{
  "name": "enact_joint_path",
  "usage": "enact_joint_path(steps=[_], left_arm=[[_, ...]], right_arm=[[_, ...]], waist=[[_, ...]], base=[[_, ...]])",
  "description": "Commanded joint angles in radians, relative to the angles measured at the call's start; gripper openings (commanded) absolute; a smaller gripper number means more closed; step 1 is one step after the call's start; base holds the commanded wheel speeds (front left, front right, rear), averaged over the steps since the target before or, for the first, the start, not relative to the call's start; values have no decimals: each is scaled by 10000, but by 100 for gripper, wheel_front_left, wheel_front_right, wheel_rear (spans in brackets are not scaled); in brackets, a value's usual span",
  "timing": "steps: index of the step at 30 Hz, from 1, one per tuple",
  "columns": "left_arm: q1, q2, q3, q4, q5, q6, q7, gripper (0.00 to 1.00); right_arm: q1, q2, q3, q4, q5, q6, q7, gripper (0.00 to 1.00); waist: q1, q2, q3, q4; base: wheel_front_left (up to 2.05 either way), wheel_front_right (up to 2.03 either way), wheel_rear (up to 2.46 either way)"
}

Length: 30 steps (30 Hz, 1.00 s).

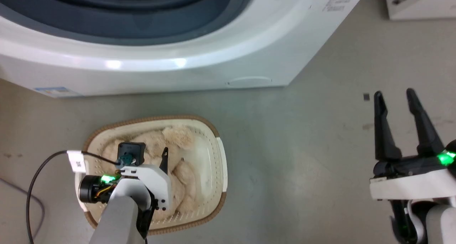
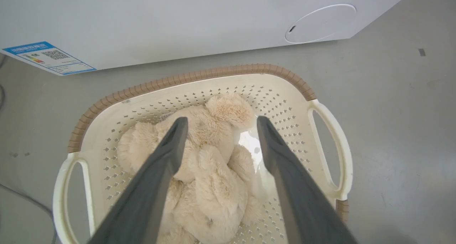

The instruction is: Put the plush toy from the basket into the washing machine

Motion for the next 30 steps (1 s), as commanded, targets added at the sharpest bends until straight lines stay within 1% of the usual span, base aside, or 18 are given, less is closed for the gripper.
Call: enact_joint_path(steps=[1, 14, 21, 30], left_arm=[[-312, 74, -31, 237, -82, -59, 44, 100], [-1371, 195, -195, 1578, -378, 5, 602, 100], [-1971, 247, -341, 2295, -510, -12, 709, 100], [-2787, 240, -574, 3221, -660, 10, 589, 100]], right_arm=[[-266, -1, -55, -132, 118, -4, -93, 100], [-636, -2, -141, -707, 456, -5, -364, 100], [-859, -2, -240, -937, 648, -5, -509, 100], [-1182, -2, -351, -1147, 938, -6, -696, 100]], waist=[[-1, 0, 391, -58], [-1, 0, 1958, -44], [-1, 0, 2727, -8], [-1, 0, 3584, -9]], base=[[0, 0, 0], [0, 0, 0], [0, 0, 0], [0, 0, 0]])
